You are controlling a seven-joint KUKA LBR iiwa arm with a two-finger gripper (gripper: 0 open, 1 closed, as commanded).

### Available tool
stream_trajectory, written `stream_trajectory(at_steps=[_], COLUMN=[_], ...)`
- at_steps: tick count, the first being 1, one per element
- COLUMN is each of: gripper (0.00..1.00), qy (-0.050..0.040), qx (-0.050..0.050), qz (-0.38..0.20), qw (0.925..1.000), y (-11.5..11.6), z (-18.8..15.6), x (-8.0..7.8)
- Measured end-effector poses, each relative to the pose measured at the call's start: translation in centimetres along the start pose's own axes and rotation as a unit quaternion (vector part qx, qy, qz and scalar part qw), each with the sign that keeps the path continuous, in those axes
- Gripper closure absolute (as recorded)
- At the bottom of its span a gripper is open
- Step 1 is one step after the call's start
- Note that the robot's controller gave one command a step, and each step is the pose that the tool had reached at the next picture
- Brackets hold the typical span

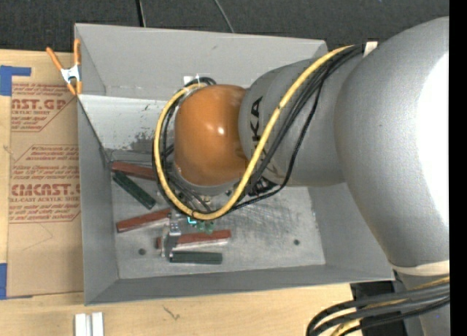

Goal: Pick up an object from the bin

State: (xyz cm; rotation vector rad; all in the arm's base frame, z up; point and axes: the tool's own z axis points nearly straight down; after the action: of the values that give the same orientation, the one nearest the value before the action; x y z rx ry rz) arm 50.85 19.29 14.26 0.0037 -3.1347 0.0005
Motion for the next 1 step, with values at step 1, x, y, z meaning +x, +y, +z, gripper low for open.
stream_trajectory(at_steps=[1], gripper=[0.0], qy=[-0.0033], qx=[-0.001], qz=[0.001], qw=[1.0], y=[-0.05], z=[-0.32], x=[-0.21])
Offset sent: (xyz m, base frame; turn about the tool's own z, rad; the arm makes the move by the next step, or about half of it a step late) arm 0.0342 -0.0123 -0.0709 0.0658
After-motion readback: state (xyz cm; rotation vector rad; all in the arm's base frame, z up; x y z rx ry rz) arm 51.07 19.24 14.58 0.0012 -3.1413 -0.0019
